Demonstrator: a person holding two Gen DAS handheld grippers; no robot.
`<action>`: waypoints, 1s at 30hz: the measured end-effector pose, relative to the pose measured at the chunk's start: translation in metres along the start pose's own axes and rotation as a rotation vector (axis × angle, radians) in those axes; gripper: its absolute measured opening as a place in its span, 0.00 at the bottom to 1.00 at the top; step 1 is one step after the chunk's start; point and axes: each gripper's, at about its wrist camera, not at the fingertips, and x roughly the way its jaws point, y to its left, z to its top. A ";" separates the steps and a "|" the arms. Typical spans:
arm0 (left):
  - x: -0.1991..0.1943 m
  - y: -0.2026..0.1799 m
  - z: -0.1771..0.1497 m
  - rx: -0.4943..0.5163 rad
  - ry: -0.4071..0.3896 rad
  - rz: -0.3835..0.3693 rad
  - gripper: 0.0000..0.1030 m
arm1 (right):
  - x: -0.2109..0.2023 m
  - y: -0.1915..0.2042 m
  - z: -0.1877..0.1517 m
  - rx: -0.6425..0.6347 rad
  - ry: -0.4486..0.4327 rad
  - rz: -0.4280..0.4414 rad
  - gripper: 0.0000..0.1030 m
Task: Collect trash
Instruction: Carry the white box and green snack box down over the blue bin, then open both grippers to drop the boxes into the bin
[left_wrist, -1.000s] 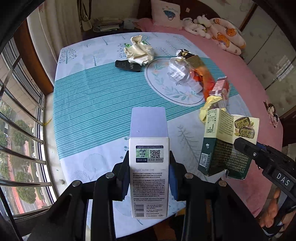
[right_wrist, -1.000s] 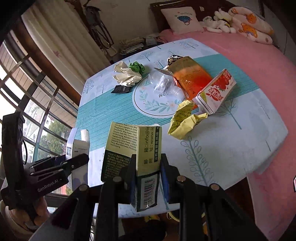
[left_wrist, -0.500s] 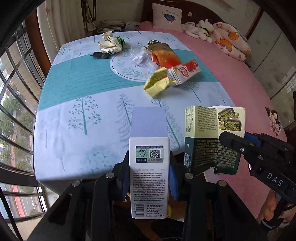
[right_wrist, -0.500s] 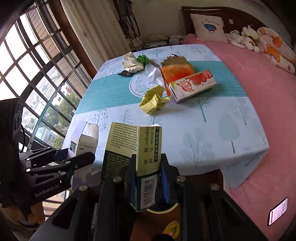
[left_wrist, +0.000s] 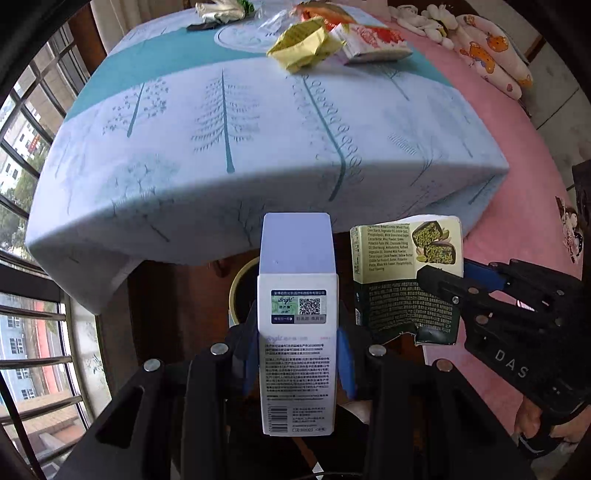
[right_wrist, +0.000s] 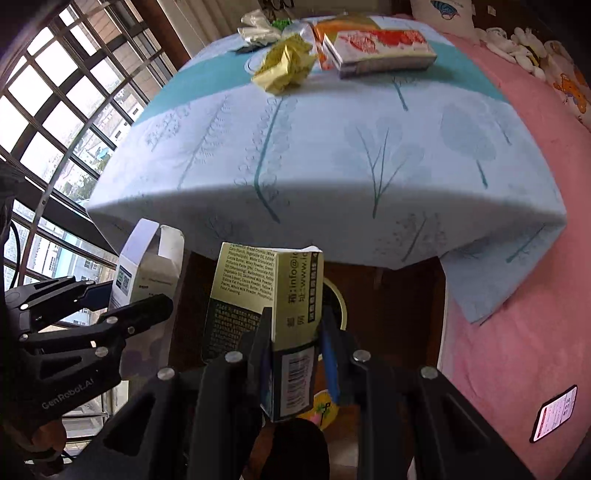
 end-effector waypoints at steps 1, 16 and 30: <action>0.011 0.003 -0.003 -0.013 0.015 0.002 0.32 | 0.013 -0.001 -0.005 0.005 0.021 -0.003 0.23; 0.171 0.050 -0.031 -0.102 0.104 0.003 0.34 | 0.177 0.003 -0.046 0.045 0.135 -0.061 0.24; 0.241 0.085 -0.050 -0.104 0.063 0.021 0.92 | 0.263 -0.015 -0.066 0.233 0.140 -0.107 0.54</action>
